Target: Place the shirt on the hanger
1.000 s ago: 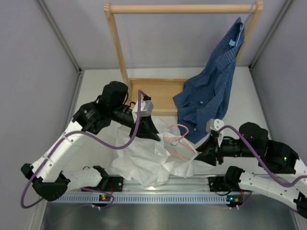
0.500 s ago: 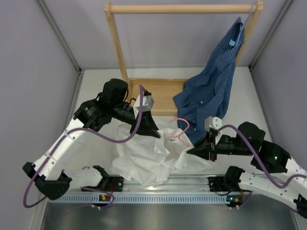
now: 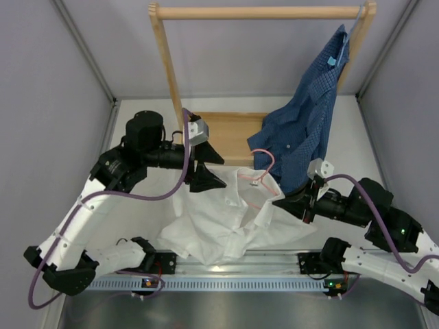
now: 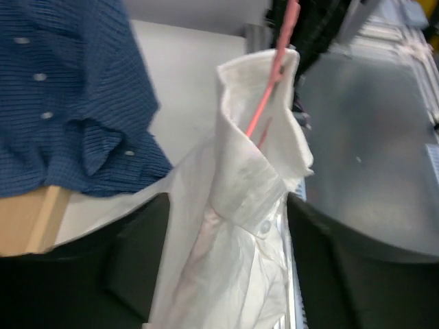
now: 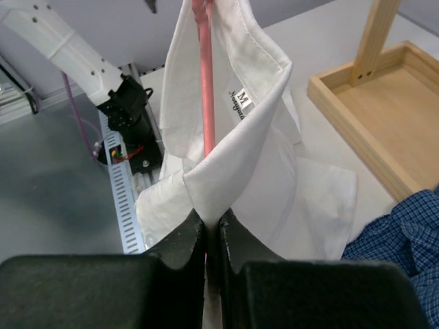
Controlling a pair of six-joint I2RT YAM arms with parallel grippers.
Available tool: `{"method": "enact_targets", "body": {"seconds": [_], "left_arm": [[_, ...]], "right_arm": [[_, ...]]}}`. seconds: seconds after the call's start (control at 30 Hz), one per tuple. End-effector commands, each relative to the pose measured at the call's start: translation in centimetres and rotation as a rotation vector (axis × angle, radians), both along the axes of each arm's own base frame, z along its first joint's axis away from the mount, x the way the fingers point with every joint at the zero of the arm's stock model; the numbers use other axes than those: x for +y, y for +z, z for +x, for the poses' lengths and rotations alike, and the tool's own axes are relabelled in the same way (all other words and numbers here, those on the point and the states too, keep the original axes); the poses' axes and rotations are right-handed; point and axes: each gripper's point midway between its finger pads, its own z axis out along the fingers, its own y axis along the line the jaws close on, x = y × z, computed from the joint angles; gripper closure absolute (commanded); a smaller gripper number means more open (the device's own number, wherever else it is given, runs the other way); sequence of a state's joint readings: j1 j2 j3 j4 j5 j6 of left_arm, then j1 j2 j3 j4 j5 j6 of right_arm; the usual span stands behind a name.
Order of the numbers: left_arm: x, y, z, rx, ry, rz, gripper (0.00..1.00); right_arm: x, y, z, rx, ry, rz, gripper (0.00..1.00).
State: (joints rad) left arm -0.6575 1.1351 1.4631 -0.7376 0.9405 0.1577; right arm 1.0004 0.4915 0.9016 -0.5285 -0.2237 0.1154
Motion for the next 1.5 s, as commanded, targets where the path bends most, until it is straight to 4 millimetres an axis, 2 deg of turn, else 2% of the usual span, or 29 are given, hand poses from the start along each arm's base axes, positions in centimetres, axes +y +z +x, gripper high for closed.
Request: {"method": "enact_targets", "body": {"seconds": [0.0,0.03,0.07,0.1,0.17,0.2,0.27,0.3,0.37,0.47,0.5,0.53,0.57,0.6,0.63,0.7,0.73,0.8,0.83,0.9,0.97,1.03,1.17,1.23,1.27,1.33,1.37,1.4,1.47], "left_arm": [[1.7,5.0,3.7,-0.124,0.322,-0.109,0.21],[2.3,5.7,4.3,-0.123,0.387,-0.121,0.07],[3.0,7.3,4.7,-0.131,0.450,-0.152,0.02],[4.3,8.2,6.2,-0.147,0.582,-0.160,0.02],[6.9,10.8,7.3,-0.139,0.766,-0.219,0.02],[9.7,11.1,8.9,-0.141,0.961,-0.211,0.02],[13.1,11.9,9.6,-0.119,1.151,-0.233,0.02],[15.4,11.5,9.5,-0.124,1.258,-0.218,0.02],[16.7,10.2,9.0,-0.116,1.302,-0.200,0.02],[17.4,5.8,7.3,-0.098,1.280,-0.138,0.02],[18.5,5.2,5.9,-0.105,1.278,-0.164,0.02],[18.6,2.2,6.0,-0.093,1.285,-0.106,0.02],[18.9,1.1,5.6,-0.099,1.285,-0.096,0.02],[20.0,0.9,4.3,-0.115,1.288,-0.140,0.02],[20.3,-1.3,4.4,-0.124,1.296,-0.103,0.02],[22.1,-1.0,3.1,-0.165,1.333,-0.203,0.02],[22.1,-2.6,3.4,-0.165,1.345,-0.195,0.02],[23.5,-2.2,2.5,-0.192,1.378,-0.306,0.02],[23.4,-3.8,2.9,-0.183,1.393,-0.301,0.02],[24.3,-4.5,2.6,-0.184,1.429,-0.357,0.02],[24.3,-6.7,3.2,-0.141,1.463,-0.356,0.02],[24.5,-6.3,2.8,-0.142,1.459,-0.403,0.02],[25.1,-6.7,3.2,-0.131,1.508,-0.381,0.02],[25.2,-6.7,3.0,-0.124,1.506,-0.384,0.02],[25.2,-6.7,3.0,-0.125,1.506,-0.385,0.02],[25.2,-6.8,3.1,-0.123,1.510,-0.381,0.02],[25.1,-6.8,3.2,-0.123,1.510,-0.379,0.02],[25.1,-6.9,3.2,-0.123,1.512,-0.376,0.02],[25.2,-7.0,3.2,-0.124,1.513,-0.375,0.02]], "right_arm": [[-1.3,5.1,1.1,-0.045,-0.103,0.131,1.00],[-1.3,5.2,1.3,-0.049,-0.115,0.131,1.00],[-1.4,5.3,1.5,-0.053,-0.126,0.131,1.00],[-1.5,5.6,1.7,-0.057,-0.138,0.136,1.00],[-1.9,5.9,2.3,-0.064,-0.177,0.140,1.00],[-2.1,6.6,2.4,-0.074,-0.191,0.151,1.00],[-2.5,7.5,2.9,-0.085,-0.229,0.164,1.00],[-2.9,8.9,3.3,-0.097,-0.257,0.181,1.00],[-3.5,10.6,4.1,-0.110,-0.315,0.201,1.00],[-4.5,14.0,5.8,-0.138,-0.423,0.226,1.00],[-4.7,14.9,6.2,-0.157,-0.445,0.221,1.00],[-4.8,17.0,7.0,-0.171,-0.485,0.229,1.00],[-4.8,17.4,7.4,-0.177,-0.501,0.205,1.00],[-4.3,19.4,8.1,-0.207,-0.516,0.195,1.00],[-4.6,20.2,8.9,-0.221,-0.556,0.188,1.00],[-4.4,22.8,10.1,-0.283,-0.600,0.172,1.00],[-4.6,23.6,10.6,-0.298,-0.630,0.169,1.00],[-4.5,26.4,11.1,-0.341,-0.649,0.192,1.00],[-4.5,27.3,11.2,-0.352,-0.656,0.206,1.00],[-4.5,29.7,11.2,-0.379,-0.660,0.240,1.00],[-4.5,30.9,11.4,-0.393,-0.672,0.260,1.00],[-4.5,32.1,11.8,-0.409,-0.697,0.281,1.00],[-3.6,31.8,12.8,-0.389,-0.717,0.284,1.00],[-2.0,29.6,13.5,-0.360,-0.700,0.249,1.00],[-1.0,27.1,14.2,-0.324,-0.697,0.213,1.00],[-0.4,25.0,14.7,-0.288,-0.710,0.209,1.00],[0.0,24.8,14.8,-0.257,-0.710,0.257,1.00],[0.5,22.5,15.1,-0.200,-0.718,0.259,1.00],[0.8,21.1,15.5,-0.167,-0.735,0.275,1.00]]}}
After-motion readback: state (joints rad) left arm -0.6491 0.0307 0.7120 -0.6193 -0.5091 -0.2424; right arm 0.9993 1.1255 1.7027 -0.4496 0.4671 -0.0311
